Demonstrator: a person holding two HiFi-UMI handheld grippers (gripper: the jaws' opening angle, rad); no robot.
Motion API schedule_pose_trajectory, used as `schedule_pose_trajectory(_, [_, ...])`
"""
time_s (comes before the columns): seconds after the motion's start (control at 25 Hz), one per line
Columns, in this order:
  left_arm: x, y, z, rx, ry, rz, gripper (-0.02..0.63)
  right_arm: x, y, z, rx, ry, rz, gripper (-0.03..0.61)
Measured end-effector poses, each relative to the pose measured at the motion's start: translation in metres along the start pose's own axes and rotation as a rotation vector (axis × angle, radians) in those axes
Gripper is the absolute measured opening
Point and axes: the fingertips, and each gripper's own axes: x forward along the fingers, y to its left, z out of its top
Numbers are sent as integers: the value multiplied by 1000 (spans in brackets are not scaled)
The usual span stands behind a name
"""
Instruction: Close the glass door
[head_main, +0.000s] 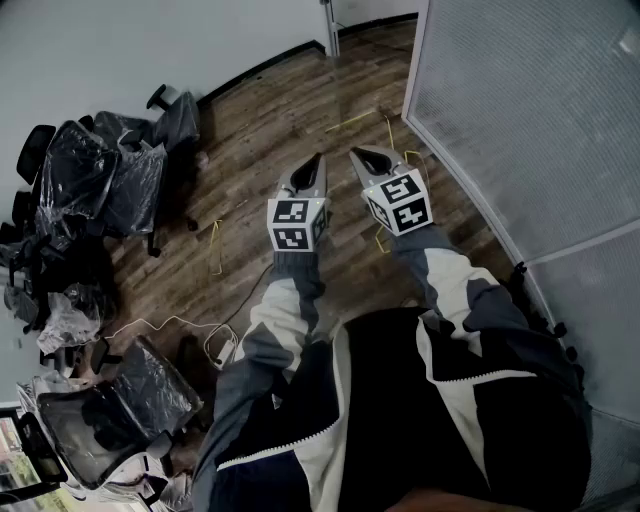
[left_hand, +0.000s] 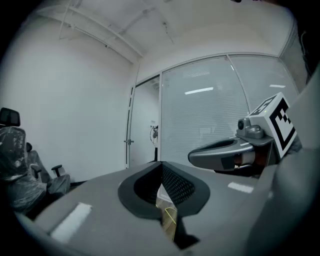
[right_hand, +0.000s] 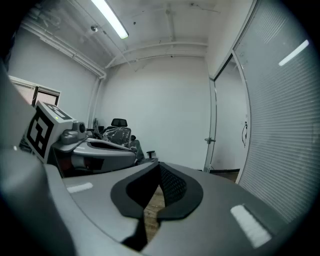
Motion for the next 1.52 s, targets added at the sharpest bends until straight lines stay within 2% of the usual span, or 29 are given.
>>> schedule_pose_trajectory(0.32, [-13, 13, 3, -2, -7, -32, 11, 5, 18, 8, -9, -3, -10, 2])
schedule_pose_trajectory(0.44, [-18, 16, 1, 12, -10, -43, 11, 8, 28, 8, 17, -9, 1, 3])
schedule_pose_trajectory(0.56, [-23, 24, 2, 2, -23, -39, 11, 11, 36, 13, 48, -31, 17, 5])
schedule_pose_trajectory(0.68, [-27, 29, 2, -30, -37, -43, 11, 15, 41, 19, 30, -50, 22, 5])
schedule_pose_trajectory(0.84, [-23, 44, 0, -25, -32, -15, 11, 27, 43, 25, 12, -52, 46, 5])
schedule_pose_trajectory(1.08, [1, 70, -11, -60, 8, 38, 11, 61, 20, 31, 34, -47, 91, 5])
schedule_pose_trajectory(1.32, [47, 108, -20, -58, 51, 121, 11, 124, -14, 28, 53, -59, 177, 5])
schedule_pose_trajectory(1.52, [93, 142, -15, -73, 86, 180, 11, 174, -45, 43, 79, -62, 265, 5])
